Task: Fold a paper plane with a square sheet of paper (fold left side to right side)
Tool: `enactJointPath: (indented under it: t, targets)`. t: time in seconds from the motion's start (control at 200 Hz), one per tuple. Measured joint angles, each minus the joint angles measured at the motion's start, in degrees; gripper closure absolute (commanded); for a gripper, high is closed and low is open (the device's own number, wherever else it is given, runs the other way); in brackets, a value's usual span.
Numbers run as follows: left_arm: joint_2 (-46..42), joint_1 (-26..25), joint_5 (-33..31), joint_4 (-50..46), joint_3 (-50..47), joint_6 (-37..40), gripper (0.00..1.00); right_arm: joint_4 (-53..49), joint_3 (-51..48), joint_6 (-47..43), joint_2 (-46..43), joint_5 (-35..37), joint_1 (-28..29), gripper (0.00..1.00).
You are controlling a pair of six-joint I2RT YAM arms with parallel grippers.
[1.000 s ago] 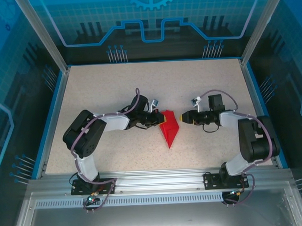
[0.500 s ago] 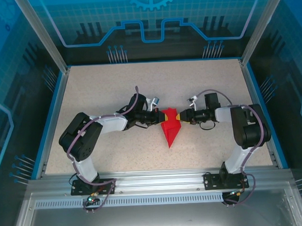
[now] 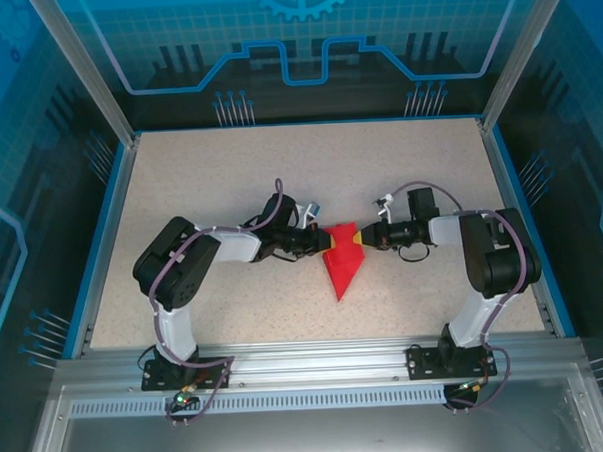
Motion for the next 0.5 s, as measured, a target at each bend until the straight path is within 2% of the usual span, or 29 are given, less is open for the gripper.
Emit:
enactJointPath:
  t: [0.085,0.245,0.385,0.5]
  targets:
    - [0.0,0.2,-0.5,-0.7,0.0,0.6,0.62,-1.2,0.0,0.0,-0.3,1.3,0.0,1.00]
    - [-2.1,1.9,-3.7,-6.6,-0.1,3.4,0.54,-3.9,0.0,0.1,-2.1,3.8,0.2,1.00]
    - [-8.3,3.6,-8.0,-13.2,-0.2,6.8,0.53,-6.8,0.0,0.6,-4.2,6.4,1.1,1.00]
    - [-14.6,2.9,-10.8,-16.9,-1.0,9.2,0.53,-9.5,0.0,1.9,-6.4,8.8,2.4,1.00]
